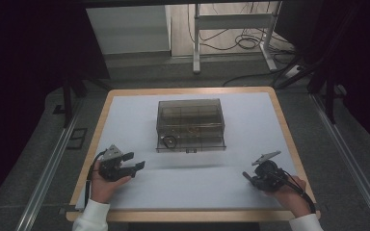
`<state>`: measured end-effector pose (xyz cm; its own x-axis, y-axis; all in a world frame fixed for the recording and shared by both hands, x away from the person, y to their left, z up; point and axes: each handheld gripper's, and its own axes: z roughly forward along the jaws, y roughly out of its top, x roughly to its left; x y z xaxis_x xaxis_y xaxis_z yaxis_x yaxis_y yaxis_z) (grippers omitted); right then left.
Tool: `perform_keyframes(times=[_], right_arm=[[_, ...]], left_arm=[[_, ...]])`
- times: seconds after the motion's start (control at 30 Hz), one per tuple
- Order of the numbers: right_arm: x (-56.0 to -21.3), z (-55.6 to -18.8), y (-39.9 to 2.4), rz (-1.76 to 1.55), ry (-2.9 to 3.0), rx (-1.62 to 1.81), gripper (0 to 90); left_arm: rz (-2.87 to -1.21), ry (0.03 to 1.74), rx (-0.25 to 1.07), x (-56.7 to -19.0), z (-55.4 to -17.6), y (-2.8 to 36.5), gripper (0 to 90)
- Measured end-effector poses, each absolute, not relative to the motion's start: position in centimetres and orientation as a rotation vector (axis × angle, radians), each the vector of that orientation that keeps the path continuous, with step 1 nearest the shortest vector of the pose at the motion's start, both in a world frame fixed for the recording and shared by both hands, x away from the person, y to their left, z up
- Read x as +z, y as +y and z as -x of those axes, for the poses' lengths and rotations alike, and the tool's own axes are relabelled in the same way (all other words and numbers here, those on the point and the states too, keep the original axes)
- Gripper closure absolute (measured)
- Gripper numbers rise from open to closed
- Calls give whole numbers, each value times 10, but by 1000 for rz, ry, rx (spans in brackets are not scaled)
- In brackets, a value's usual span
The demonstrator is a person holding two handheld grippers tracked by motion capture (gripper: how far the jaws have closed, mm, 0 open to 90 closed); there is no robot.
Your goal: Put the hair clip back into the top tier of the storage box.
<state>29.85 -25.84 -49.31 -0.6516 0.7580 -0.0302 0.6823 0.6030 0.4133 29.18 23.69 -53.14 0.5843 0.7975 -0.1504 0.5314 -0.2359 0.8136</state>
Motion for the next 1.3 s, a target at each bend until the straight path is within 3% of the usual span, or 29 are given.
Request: perform_keyframes(times=[1.3], right_arm=[[-446, -312, -237, -1112, 2536, 798, 818]], left_arm=[[-1918, 1071, 371, -532, -292, 238, 351]])
